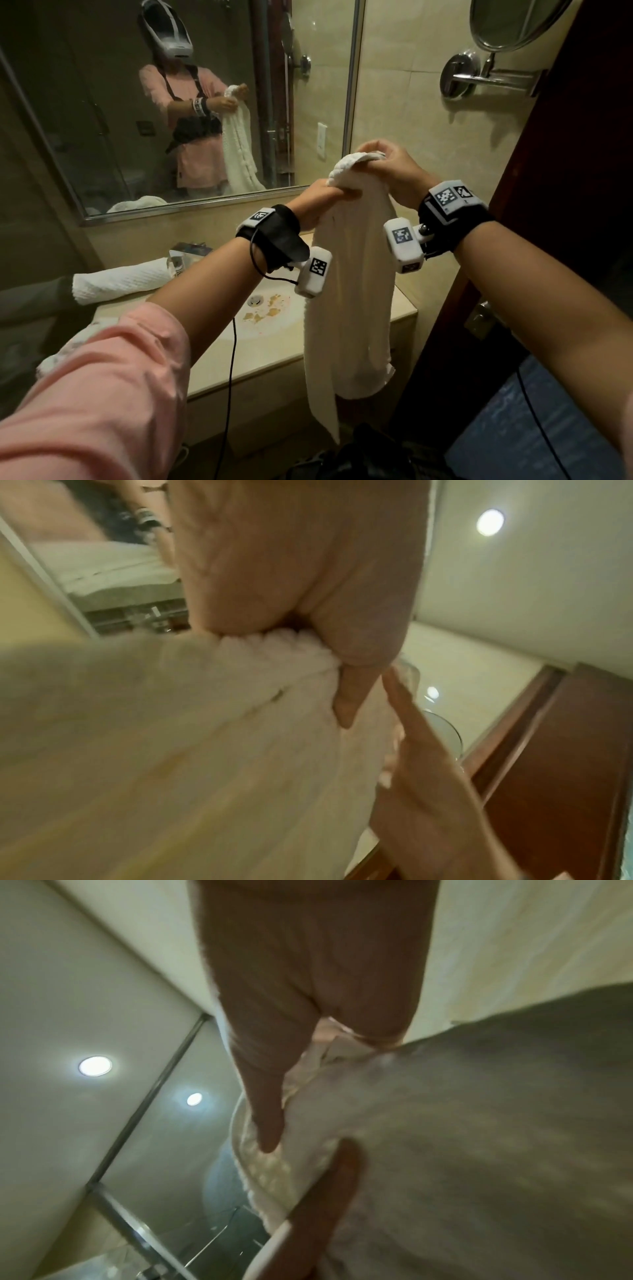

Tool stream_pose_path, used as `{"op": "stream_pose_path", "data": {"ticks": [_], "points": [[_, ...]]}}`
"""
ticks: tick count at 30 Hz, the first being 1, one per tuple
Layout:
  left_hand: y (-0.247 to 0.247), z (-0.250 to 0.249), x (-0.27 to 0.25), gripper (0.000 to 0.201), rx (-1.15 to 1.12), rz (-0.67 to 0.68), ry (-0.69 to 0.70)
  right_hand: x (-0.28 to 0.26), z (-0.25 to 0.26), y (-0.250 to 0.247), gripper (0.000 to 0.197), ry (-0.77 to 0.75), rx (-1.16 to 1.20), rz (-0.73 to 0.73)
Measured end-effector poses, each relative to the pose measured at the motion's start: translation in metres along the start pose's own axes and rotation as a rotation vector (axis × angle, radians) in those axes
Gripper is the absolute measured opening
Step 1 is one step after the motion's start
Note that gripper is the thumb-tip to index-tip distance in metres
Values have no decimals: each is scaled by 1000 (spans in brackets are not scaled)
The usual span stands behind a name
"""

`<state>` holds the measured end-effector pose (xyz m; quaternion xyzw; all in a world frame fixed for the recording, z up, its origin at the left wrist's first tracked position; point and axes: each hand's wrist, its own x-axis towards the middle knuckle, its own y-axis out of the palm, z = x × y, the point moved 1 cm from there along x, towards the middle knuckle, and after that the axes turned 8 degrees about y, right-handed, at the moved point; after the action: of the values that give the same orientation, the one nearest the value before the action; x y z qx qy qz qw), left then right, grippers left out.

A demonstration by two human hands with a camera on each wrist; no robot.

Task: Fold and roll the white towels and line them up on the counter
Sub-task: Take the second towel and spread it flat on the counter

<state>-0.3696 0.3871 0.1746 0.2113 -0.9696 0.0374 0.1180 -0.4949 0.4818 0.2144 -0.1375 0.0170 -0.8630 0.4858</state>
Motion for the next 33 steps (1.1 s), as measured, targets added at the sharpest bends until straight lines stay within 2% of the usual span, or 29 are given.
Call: {"op": "stream_pose_path", "data": {"ticks": [2,3,4,5,8,10,13,15,20,24,26,28,30,33], "points": [[-4,1,1,32,-54,-76,2,-1,-17,-3,26,104,91,121],[-7,2,2,31,-70,-105,-2,-3,-26,-5,38,195,104,190],[-10,2,3,30,-88,-134,-13,-6,-36,-7,49,303,71,249],[-14,3,4,30,-110,-163,-29,-11,-45,-9,50,400,-2,295],[-21,2,3,27,-205,-235,-92,-25,-73,-11,27,579,-214,388],[-23,2,3,22,-251,-277,-115,-31,-91,-9,23,654,-267,430],[-27,5,6,40,-269,-371,-123,-37,-109,0,17,733,-292,449],[-27,5,5,41,-283,-398,-120,-40,-120,7,16,757,-335,445],[-30,2,4,24,-362,-368,-113,-42,-163,14,40,832,-480,462],[-38,-1,-1,20,-362,-304,-132,-40,-187,18,36,775,-469,342],[-46,-3,-6,19,-310,-272,-142,-39,-195,10,33,739,-319,280],[-58,-1,-12,19,-273,-255,-150,-39,-199,-4,37,708,-167,138],[-73,7,-18,18,-235,-251,-171,-31,-209,-26,50,659,-158,-63],[-90,23,-31,14,-167,-237,-229,-9,-245,-68,40,636,-194,-220]]}}
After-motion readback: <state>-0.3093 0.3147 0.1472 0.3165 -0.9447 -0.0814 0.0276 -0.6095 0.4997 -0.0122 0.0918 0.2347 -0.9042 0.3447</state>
